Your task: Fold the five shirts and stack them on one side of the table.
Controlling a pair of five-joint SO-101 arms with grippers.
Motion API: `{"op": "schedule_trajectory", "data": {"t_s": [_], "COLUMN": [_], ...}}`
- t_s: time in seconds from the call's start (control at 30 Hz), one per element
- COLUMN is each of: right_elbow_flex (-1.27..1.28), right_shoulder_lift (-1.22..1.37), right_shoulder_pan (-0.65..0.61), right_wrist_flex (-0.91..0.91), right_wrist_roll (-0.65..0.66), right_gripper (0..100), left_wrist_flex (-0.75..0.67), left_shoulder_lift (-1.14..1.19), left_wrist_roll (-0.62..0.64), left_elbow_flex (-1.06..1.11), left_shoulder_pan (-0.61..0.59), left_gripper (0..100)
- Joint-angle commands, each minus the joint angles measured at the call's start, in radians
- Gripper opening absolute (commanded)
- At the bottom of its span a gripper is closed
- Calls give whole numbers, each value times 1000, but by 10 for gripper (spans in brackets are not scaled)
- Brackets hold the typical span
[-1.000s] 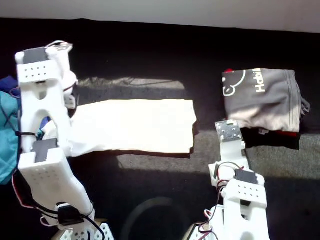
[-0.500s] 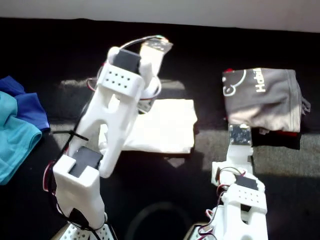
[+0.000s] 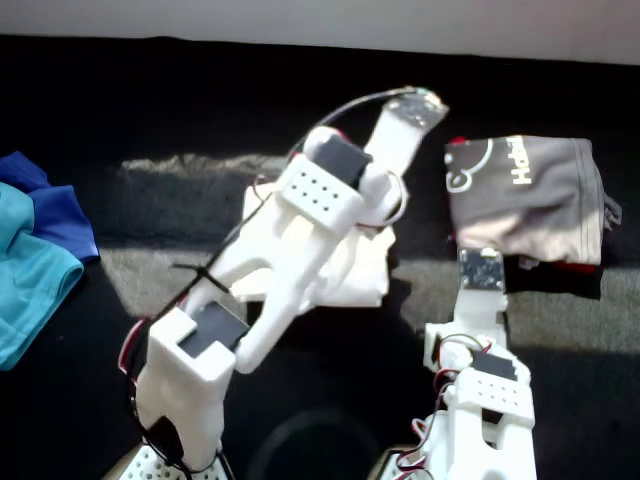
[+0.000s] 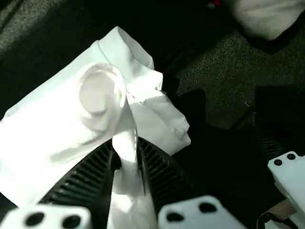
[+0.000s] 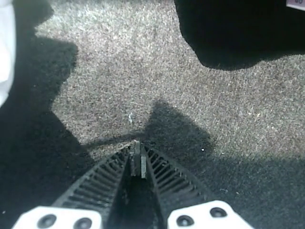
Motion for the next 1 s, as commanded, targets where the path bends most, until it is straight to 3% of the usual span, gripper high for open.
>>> {"op": "schedule_trajectory", "data": {"t_s": [0.0, 0.13, 0.3, 0.4, 0.57, 0.73, 0.97], "right_elbow_flex": [1, 1, 2, 2, 2, 2, 2], "right_shoulder_lift": [-8, -8, -8, -8, -8, -8, -8], "right_shoulder_pan": [16, 15, 15, 15, 15, 15, 15], "right_wrist_flex": [-19, -19, -19, -19, -19, -19, -18], "right_wrist_roll": [-6, -6, -6, -6, -6, -6, -6], "right_gripper": [7, 7, 7, 7, 7, 7, 7], "left_wrist_flex": [-23, -14, 48, 138, 241, 236, 44], "left_shoulder_lift": [39, 70, 68, 73, 79, 79, 79], "left_wrist_roll": [5, 3, 5, 5, 0, 0, -2], "left_elbow_flex": [-45, -124, -232, -300, -314, -139, -28], "left_shoulder_pan": [12, -1, -38, -81, -174, -171, -223], "left_gripper": [10, 34, 229, 293, 262, 8, 9]}}
